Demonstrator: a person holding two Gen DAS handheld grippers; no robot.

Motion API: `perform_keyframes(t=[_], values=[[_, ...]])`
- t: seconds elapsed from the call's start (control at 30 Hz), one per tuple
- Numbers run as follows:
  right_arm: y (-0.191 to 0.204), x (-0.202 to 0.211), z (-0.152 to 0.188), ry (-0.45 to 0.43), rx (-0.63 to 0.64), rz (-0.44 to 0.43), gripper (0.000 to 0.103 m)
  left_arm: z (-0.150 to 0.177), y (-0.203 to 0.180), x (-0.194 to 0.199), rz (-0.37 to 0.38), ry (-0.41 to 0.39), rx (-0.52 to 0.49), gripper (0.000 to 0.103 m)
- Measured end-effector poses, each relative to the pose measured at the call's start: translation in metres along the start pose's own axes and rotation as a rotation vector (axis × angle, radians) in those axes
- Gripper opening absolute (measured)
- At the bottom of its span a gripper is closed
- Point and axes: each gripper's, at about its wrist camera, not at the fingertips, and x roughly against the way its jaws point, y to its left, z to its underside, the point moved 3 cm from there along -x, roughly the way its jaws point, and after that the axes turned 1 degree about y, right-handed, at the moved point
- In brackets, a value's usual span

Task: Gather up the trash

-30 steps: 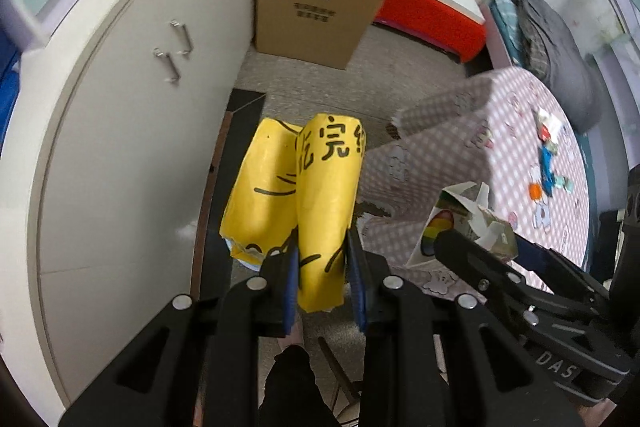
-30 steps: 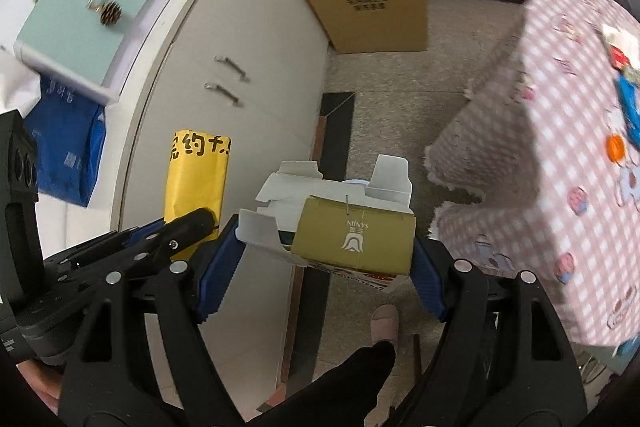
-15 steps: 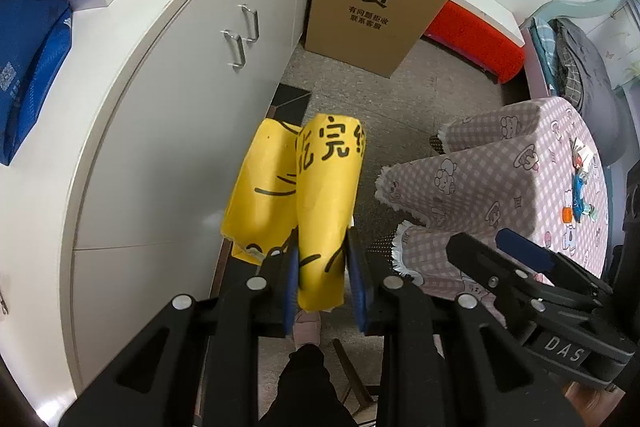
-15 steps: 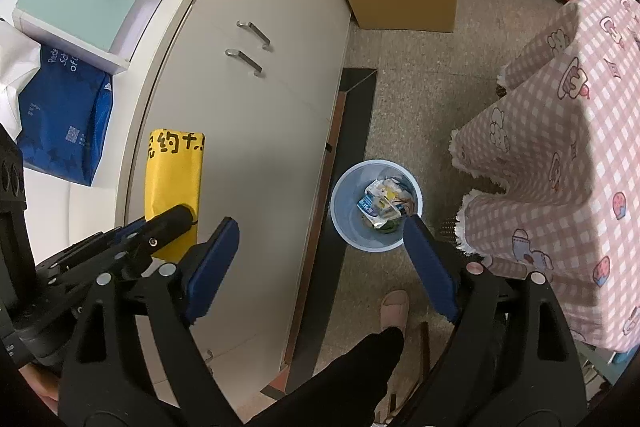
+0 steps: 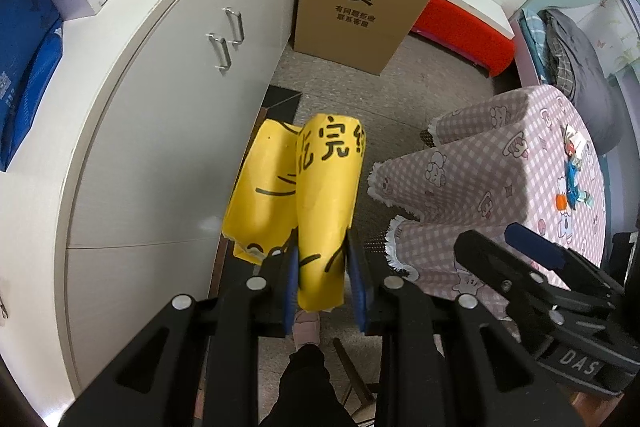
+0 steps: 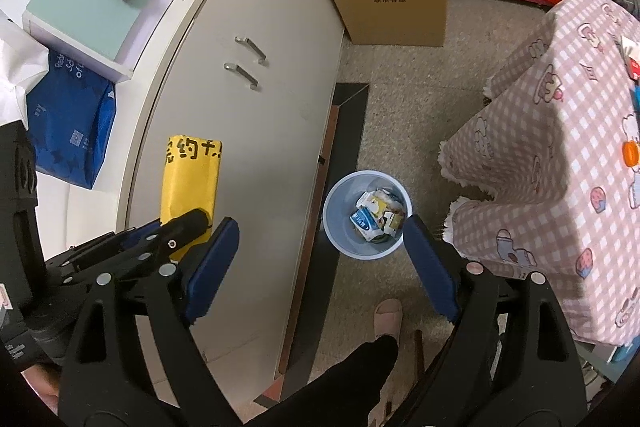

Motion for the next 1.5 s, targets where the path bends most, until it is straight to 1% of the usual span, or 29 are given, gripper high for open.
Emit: perform_keyframes(t=[0.47, 0.63, 0.7, 0.77, 0.8, 0.87, 0.97, 1.17, 1.33, 1.5], values=[[-0.028, 0.027, 0.005, -0.074, -0.059, 0.013, 0.083, 0.000, -0.030, -0.001, 0.007, 0.000, -0.057, 0.024], [-0.038, 0.031, 0.008, -0.085, -0.081, 0.008, 0.084, -0.004, -0.035, -0.001, 0.000, -0.004, -0.068, 0.028], [-0.042, 0.033, 0.010, -0.088, -0.088, 0.007, 0.084, -0.005, -0.037, -0.002, -0.006, -0.004, -0.070, 0.037], [-0.046, 0.034, 0.012, -0.088, -0.095, 0.007, 0.084, -0.006, -0.039, -0.004, -0.022, 0.005, -0.081, 0.042], [-0.047, 0.034, 0.012, -0.088, -0.099, 0.006, 0.084, -0.007, -0.040, -0.006, -0.033, 0.011, -0.087, 0.050], [-0.050, 0.036, 0.014, -0.088, -0.104, 0.006, 0.084, -0.008, -0.039, -0.006, -0.062, 0.002, -0.081, 0.061], [-0.055, 0.038, 0.015, -0.092, -0.113, 0.008, 0.084, -0.009, -0.038, -0.006, -0.059, 0.004, -0.064, 0.061], [-0.065, 0.044, 0.018, -0.103, -0.129, 0.004, 0.084, -0.007, -0.048, -0.004, -0.069, -0.008, -0.072, 0.062], [-0.076, 0.052, 0.020, -0.119, -0.137, 0.010, 0.084, -0.004, -0.063, -0.005, -0.074, -0.008, -0.101, 0.062], [-0.093, 0.060, 0.022, -0.145, -0.155, 0.033, 0.084, -0.002, -0.085, -0.002, -0.054, -0.022, -0.142, 0.062]])
